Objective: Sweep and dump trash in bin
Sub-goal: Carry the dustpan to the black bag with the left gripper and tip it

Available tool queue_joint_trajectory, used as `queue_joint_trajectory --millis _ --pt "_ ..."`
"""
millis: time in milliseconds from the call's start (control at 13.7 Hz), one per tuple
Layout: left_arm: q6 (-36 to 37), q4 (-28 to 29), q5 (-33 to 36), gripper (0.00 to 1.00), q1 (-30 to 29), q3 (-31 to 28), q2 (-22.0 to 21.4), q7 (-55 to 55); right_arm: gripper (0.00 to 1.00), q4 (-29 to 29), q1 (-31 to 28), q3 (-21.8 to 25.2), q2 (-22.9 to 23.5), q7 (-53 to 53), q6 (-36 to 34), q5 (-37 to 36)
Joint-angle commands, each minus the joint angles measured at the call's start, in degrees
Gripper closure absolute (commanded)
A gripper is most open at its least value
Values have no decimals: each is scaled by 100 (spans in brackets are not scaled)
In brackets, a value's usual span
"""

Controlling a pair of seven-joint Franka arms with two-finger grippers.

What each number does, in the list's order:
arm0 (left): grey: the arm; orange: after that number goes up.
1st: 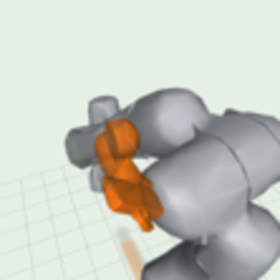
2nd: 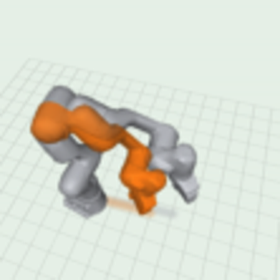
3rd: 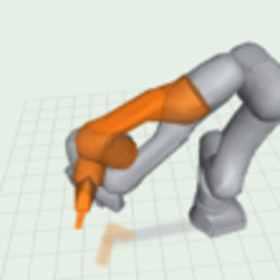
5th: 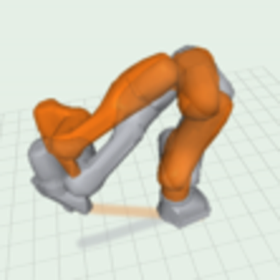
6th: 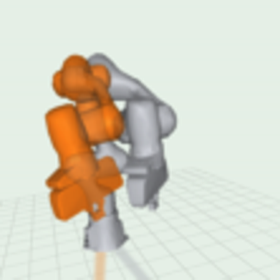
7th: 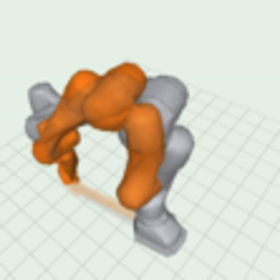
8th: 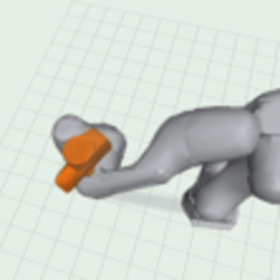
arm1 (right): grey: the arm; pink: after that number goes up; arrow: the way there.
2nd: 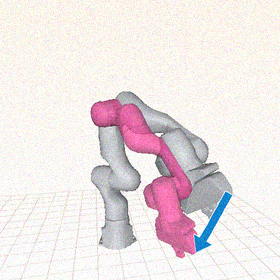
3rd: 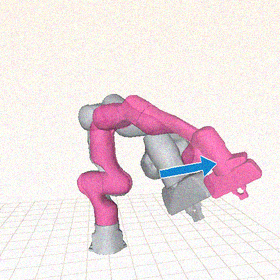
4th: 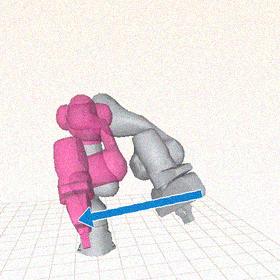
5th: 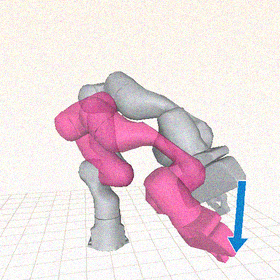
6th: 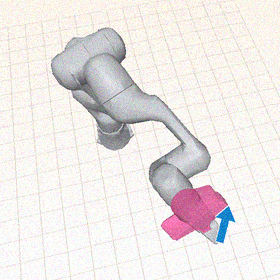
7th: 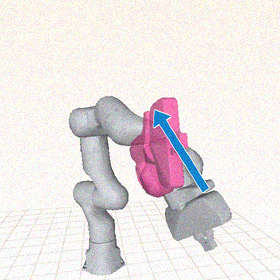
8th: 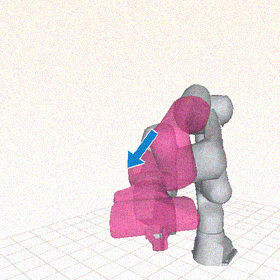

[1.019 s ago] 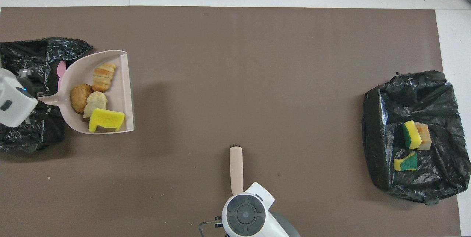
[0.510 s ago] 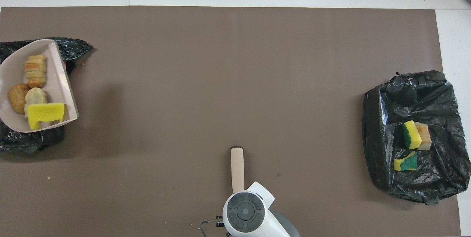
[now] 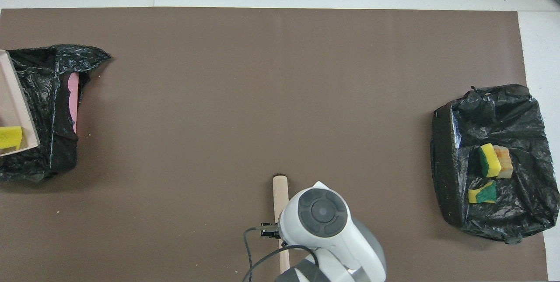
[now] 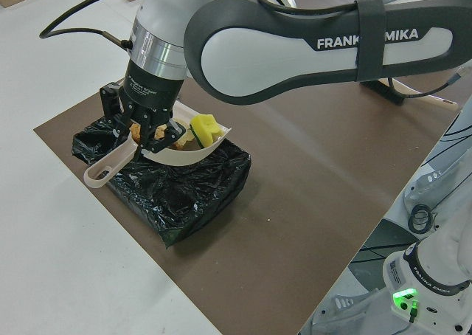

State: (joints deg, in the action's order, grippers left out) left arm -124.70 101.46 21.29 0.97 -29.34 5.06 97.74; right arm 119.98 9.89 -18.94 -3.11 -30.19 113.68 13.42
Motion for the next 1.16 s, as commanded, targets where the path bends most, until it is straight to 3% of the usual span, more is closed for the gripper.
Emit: queue_joint_trajectory --millis 0,291,510,582,728,946,1092 --pt "-160 -153 1066 100 35 7 126 26 0 -395 -478 -83 65 232 -109 -549" --pt "16 -152 1884 100 254 33 346 -53 0 -983 -1111 -74 21 338 -240 -1251" --pt "488 -362 2430 100 500 51 582 -439 0 -1598 -1270 171 21 1012 -959 -1526" --pt "786 -642 2667 100 597 68 714 -649 0 -1748 -1158 441 3 1241 -1196 -1526" --pt "1611 -855 3289 100 763 191 742 -1167 0 -2100 -457 1598 -58 1742 -1566 -1535" --pt "2580 -873 4135 100 853 726 672 -1969 0 -2643 -715 1973 -67 2839 -2145 -1535" --pt "2679 -890 4374 100 853 807 636 -1987 0 -3119 -779 2131 -50 3194 -2682 -1535"
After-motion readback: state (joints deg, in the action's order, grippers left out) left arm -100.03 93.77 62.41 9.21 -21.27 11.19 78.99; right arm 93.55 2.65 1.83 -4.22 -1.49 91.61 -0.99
